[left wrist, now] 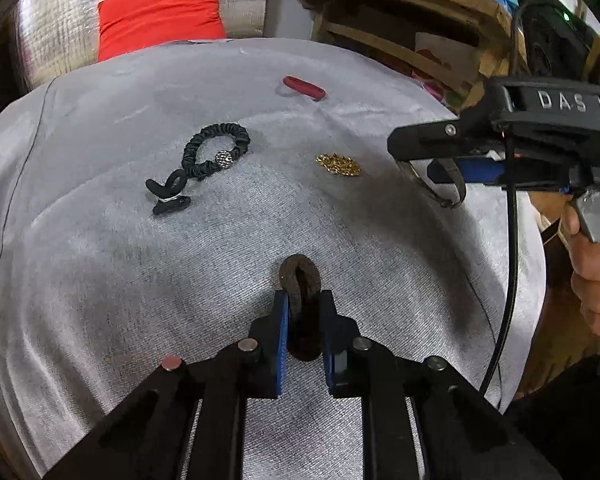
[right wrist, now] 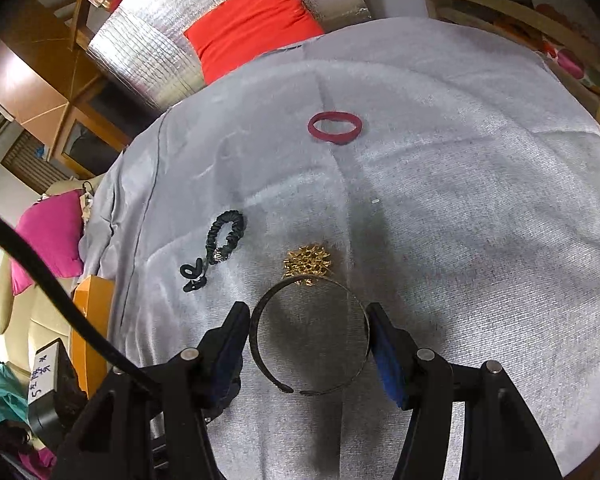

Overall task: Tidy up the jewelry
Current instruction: 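Grasp the thin black hoop with the right gripper while the left grasps the brown hair tie, then carry the hoop and hair tie into the orange box and open both grippers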

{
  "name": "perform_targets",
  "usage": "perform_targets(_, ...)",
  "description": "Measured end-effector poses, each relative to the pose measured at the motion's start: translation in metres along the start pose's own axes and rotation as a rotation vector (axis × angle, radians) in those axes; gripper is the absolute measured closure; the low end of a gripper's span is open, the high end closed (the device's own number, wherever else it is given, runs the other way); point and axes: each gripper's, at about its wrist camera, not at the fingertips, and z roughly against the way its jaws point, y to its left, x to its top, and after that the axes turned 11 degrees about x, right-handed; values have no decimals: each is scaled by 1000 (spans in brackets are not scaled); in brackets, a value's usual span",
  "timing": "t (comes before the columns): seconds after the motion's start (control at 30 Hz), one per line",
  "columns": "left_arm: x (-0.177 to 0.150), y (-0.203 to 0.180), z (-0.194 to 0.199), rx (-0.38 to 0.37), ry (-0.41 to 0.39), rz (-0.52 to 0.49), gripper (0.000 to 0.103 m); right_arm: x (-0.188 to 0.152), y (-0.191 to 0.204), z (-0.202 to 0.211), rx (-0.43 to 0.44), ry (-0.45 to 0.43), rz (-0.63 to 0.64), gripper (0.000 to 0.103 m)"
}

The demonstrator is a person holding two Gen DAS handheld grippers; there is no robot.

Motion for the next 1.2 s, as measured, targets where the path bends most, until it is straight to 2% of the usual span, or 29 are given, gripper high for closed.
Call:
perform_targets(0.17, 2, 9, 8, 23, -36, 42, 90, 0, 5, -1, 9, -4, 7, 41)
perform_targets(0.37, -1, 35, 39, 78, -118, 131, 90, -1, 28, -6, 48, -5, 38, 41)
perform_targets(0.53, -11, 64, 87, 142, -223, 209, 90, -7, 65, -15, 100, 2, 102, 41)
perform_targets(0.67, -33, 92, 129, 199, -291, 275, 90, -18, 103, -26, 146, 8, 172, 41)
perform_targets(0.73, -48, 114, 155, 256, -321, 306, 90, -25, 126, -33, 173, 8, 212, 41)
perform_targets(0.87, -79, 156, 195, 345, -322, 370, 90, -43, 174, -50, 249, 26, 282, 41)
perform_targets(1.0, -127, 209, 229, 441, -297, 462, 90, -70, 239, -71, 353, 66, 393, 41)
perform_targets(1.13, -165, 242, 235, 500, -241, 531, 90, -103, 305, -93, 458, 121, 518, 41)
perform_targets(1.2, -184, 259, 233, 516, -196, 573, 90, -123, 341, -112, 501, 176, 576, 41)
